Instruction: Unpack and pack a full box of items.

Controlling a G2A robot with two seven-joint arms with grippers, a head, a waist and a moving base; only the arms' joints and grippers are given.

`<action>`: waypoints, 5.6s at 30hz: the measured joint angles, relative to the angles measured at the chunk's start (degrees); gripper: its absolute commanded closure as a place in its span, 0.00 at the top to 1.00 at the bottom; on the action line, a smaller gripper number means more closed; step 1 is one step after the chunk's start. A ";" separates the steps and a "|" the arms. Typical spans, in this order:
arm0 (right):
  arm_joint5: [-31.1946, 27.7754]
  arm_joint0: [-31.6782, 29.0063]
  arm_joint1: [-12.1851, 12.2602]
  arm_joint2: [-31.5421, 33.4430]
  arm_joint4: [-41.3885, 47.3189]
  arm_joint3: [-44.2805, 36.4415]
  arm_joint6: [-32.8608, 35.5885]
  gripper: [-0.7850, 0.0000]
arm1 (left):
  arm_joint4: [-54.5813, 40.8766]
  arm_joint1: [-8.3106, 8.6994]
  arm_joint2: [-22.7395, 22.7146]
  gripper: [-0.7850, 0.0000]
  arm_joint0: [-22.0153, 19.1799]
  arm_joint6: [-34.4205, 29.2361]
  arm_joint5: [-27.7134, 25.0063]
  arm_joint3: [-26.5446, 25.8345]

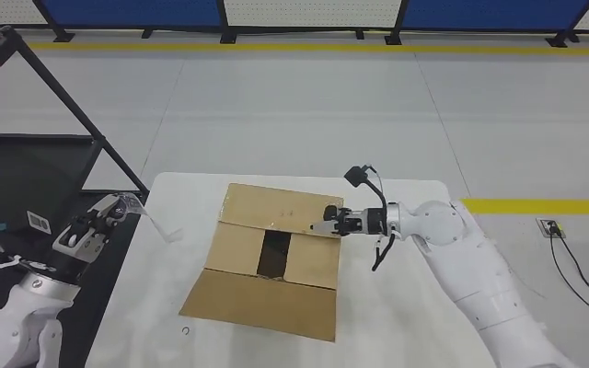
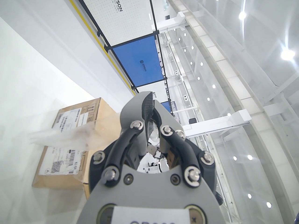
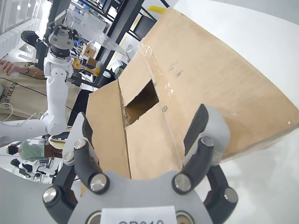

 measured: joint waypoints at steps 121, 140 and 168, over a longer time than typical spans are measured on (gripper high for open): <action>-10.52 4.15 4.39 -20.60 20.02 0.05 -16.13 1.00 | -4.22 2.61 -4.65 0.00 -7.08 -14.64 8.25 -6.54; -14.20 3.86 1.55 -21.97 16.95 2.31 -20.96 1.00 | -5.23 3.66 -1.63 0.00 -12.97 -16.08 16.96 -8.23; -16.06 1.04 0.04 -21.57 21.52 -4.08 -13.12 1.00 | -2.92 5.76 13.02 0.00 -26.32 -28.45 23.68 -4.76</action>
